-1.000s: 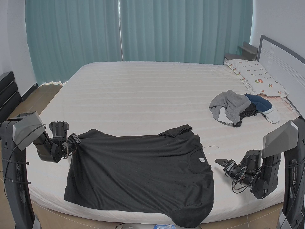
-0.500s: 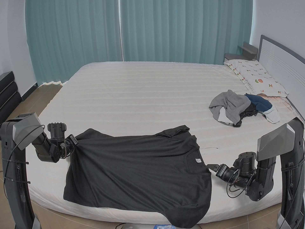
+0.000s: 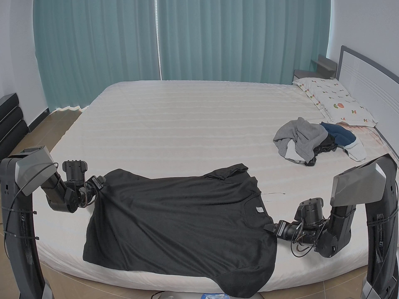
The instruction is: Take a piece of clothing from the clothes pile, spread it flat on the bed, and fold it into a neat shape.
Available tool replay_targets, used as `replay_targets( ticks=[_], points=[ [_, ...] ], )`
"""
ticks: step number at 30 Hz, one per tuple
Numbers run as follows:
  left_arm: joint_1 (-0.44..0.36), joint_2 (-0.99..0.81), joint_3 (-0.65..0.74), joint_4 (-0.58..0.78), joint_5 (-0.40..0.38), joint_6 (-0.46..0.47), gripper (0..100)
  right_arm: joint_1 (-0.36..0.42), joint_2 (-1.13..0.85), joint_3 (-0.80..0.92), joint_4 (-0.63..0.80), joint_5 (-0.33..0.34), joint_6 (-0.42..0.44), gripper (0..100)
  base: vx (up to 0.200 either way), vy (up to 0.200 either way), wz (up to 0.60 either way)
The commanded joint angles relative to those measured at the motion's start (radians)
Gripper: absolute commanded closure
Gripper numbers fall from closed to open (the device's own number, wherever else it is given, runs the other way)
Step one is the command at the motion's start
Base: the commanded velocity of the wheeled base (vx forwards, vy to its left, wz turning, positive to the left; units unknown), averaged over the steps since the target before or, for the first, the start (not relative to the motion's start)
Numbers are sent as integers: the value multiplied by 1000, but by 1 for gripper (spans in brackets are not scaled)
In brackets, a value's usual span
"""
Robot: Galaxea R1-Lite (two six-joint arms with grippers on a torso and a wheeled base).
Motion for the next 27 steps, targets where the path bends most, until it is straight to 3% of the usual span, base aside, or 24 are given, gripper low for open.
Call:
replay_targets(
  ticks=[1,11,19,22,27],
  points=[
    [-1,-40,22,16,-1,-1,0,2,-13,-11,2,-5,-23,100,0,0,0],
    [-7,-68,34,61,-18,2,0,-65,-79,53,11,3,-34,100,0,0,0],
    [-18,-109,40,184,-67,3,0,-159,-145,179,-7,89,-104,100,0,0,0],
    [-19,-112,40,191,-67,3,0,-163,-156,211,-28,118,-123,100,0,0,0],
    [-21,-112,42,194,-69,3,0,-159,-145,222,-85,110,-130,100,0,0,0]
  ],
)
